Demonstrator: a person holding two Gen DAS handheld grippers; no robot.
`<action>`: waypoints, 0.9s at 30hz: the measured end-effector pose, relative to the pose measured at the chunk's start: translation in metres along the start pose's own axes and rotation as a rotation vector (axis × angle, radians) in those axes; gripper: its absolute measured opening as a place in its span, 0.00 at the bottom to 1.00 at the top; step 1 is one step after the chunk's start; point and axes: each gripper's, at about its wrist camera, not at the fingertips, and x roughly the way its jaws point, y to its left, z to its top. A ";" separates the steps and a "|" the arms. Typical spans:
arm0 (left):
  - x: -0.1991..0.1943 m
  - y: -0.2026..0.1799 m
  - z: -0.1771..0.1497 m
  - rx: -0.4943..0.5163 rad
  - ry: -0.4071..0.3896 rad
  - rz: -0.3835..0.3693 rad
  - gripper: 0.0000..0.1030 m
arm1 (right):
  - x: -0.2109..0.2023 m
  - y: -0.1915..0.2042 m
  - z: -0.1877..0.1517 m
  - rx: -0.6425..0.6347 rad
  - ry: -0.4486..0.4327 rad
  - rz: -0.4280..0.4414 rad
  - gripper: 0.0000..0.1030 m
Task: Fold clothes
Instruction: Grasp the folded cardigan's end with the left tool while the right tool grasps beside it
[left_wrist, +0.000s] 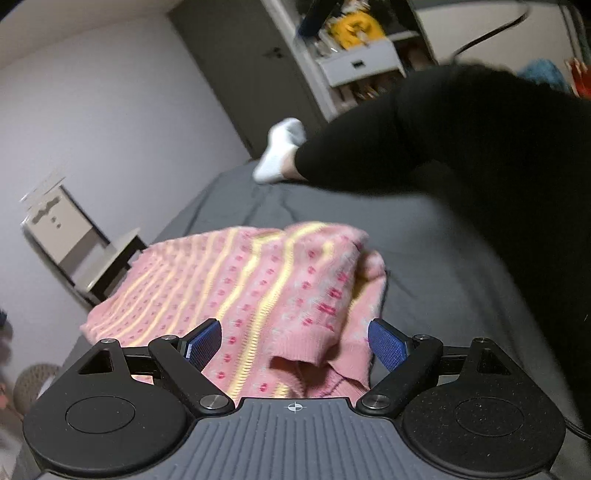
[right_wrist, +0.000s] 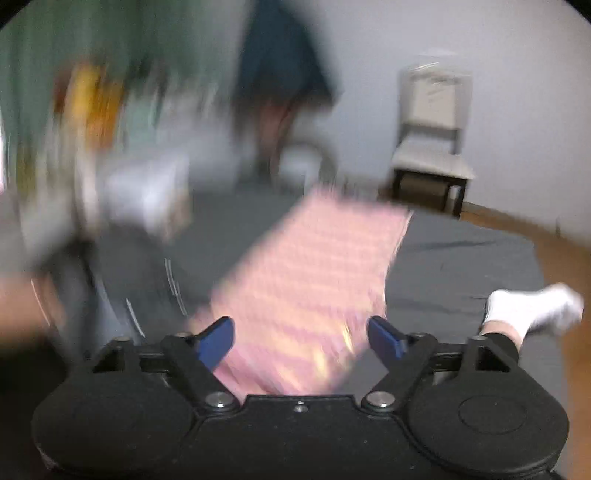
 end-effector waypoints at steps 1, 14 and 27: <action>0.004 -0.005 -0.001 0.022 0.009 -0.002 0.85 | 0.031 0.010 -0.005 -0.106 0.097 -0.010 0.58; 0.033 0.000 0.002 -0.003 0.049 -0.076 0.62 | 0.161 0.115 -0.092 -1.121 0.291 -0.207 0.45; 0.006 -0.002 -0.001 -0.013 0.035 -0.208 0.07 | 0.138 0.113 -0.097 -1.157 0.242 -0.112 0.10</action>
